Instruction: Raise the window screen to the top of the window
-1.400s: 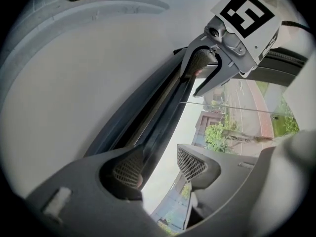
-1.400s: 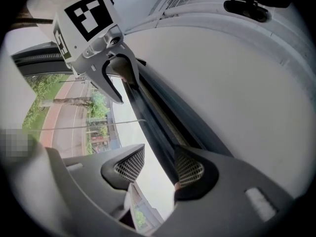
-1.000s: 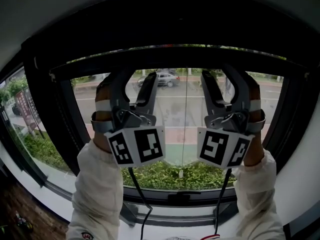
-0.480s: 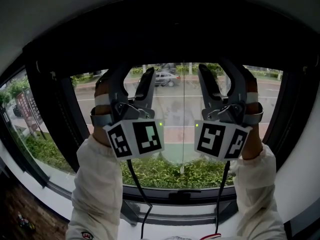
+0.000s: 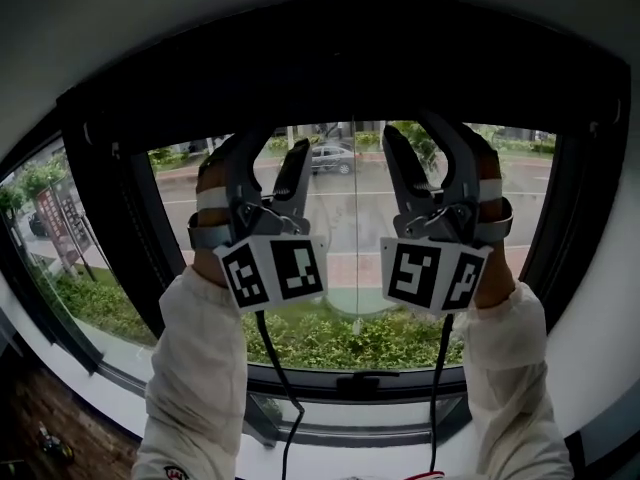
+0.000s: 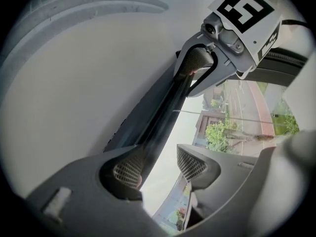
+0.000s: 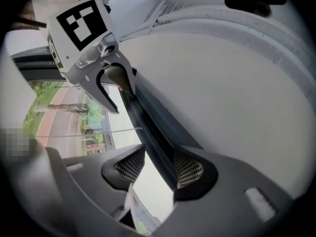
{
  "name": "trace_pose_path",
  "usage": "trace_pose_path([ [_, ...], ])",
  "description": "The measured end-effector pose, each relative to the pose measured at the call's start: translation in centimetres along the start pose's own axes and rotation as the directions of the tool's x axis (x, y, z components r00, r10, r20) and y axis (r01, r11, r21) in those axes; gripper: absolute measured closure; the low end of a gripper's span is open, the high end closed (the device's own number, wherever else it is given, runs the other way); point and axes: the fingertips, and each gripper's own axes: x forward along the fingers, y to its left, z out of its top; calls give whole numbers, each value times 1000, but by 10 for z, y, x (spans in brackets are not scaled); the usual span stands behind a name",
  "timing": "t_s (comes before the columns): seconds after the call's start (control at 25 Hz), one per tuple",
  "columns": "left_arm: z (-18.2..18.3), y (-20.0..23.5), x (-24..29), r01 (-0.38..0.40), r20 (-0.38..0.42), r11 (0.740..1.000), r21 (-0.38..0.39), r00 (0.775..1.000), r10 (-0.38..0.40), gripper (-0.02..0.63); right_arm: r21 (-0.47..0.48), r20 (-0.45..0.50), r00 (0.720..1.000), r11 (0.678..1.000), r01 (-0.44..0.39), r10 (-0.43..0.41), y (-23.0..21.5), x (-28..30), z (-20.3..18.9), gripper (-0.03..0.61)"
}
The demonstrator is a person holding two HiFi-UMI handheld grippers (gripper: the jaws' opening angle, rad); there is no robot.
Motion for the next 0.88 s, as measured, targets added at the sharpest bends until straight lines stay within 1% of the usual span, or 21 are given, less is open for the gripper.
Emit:
trace_pose_path([
  [0.12, 21, -12, -18, 10, 43, 1000, -29, 999, -9, 402, 77, 18, 1000, 997, -1, -1, -6, -24, 2, 410],
  [0.2, 37, -19, -35, 20, 87, 997, -79, 996, -13, 402, 138, 53, 999, 990, -7, 0, -12, -43, 9, 423],
  [0.28, 52, -27, -57, 34, 128, 989, -142, 992, -16, 402, 192, 84, 996, 981, -30, 14, -14, -65, 14, 433],
  [0.36, 64, -32, -80, 38, 149, 979, -202, 989, -8, 403, 262, 81, 996, 963, -58, 38, -10, -89, 11, 442],
  [0.4, 67, -34, -91, 28, 149, 974, -224, 989, 5, 429, 299, 74, 996, 952, -71, 51, -6, -101, 6, 448],
  [0.44, 69, -36, -100, 14, 141, 971, -240, 990, 21, 486, 334, 67, 996, 939, -82, 63, -1, -112, 1, 451],
  [0.48, 70, -41, -109, 3, 130, 967, -253, 991, 31, 514, 364, 60, 996, 927, -90, 73, 5, -122, -5, 453],
  [0.6, 67, -69, -133, 22, 93, 952, -305, 996, 7, 515, 435, 33, 993, 894, -113, 109, 26, -153, -20, 465],
  [0.68, 64, -83, -149, 36, 67, 941, -337, 998, -15, 538, 472, 9, 989, 872, -132, 144, 39, -173, -23, 474],
  [0.72, 61, -87, -157, 40, 52, 934, -355, 998, -23, 540, 493, -2, 987, 859, -139, 162, 45, -181, -24, 477],
  [0.8, 56, -96, -172, 48, 24, 915, -400, 999, -42, 555, 544, -26, 979, 824, -156, 202, 57, -198, -27, 485],
  [0.88, 51, -107, -192, 55, -4, 895, -442, 998, -63, 557, 606, -53, 965, 777, -172, 256, 72, -219, -29, 495],
])
